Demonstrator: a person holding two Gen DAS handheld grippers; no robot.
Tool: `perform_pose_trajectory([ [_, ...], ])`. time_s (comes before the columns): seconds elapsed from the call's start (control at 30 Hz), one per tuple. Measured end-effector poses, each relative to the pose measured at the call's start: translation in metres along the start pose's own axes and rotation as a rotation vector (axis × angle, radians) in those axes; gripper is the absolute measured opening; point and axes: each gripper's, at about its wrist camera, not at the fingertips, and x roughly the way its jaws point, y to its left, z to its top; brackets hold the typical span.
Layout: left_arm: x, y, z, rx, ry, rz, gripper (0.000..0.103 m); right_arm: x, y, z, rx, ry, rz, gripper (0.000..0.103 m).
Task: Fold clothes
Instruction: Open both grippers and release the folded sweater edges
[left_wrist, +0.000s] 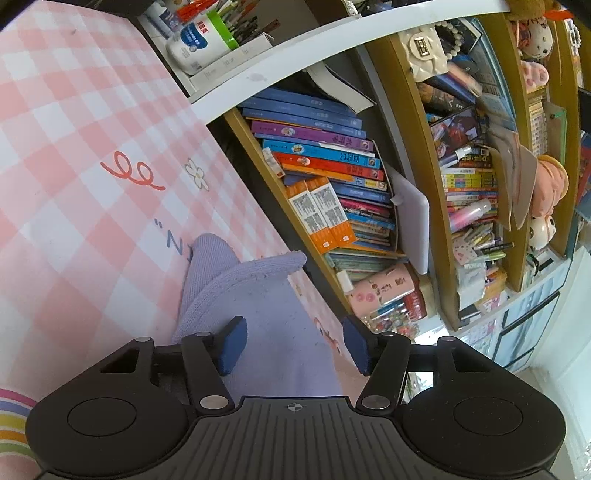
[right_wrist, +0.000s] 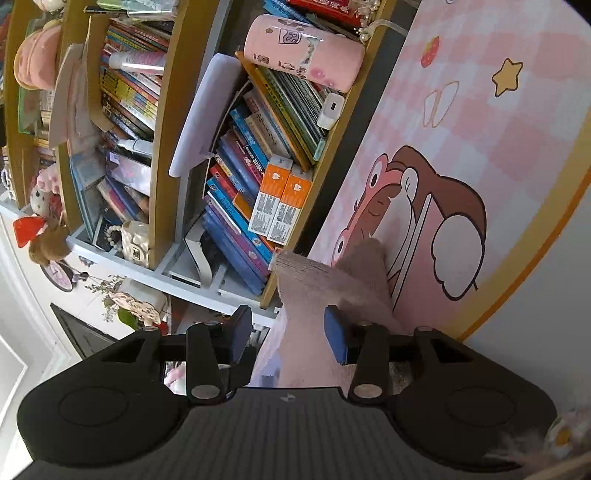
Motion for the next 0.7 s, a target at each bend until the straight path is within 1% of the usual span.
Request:
perform_pose_trajectory([
  [0.7, 0.001, -0.0007, 0.0002, 0.038, -0.005, 0.002, 0.06, -0.0006, 0.0023, -0.0007, -0.019, -0.003, -0.015, 0.042],
])
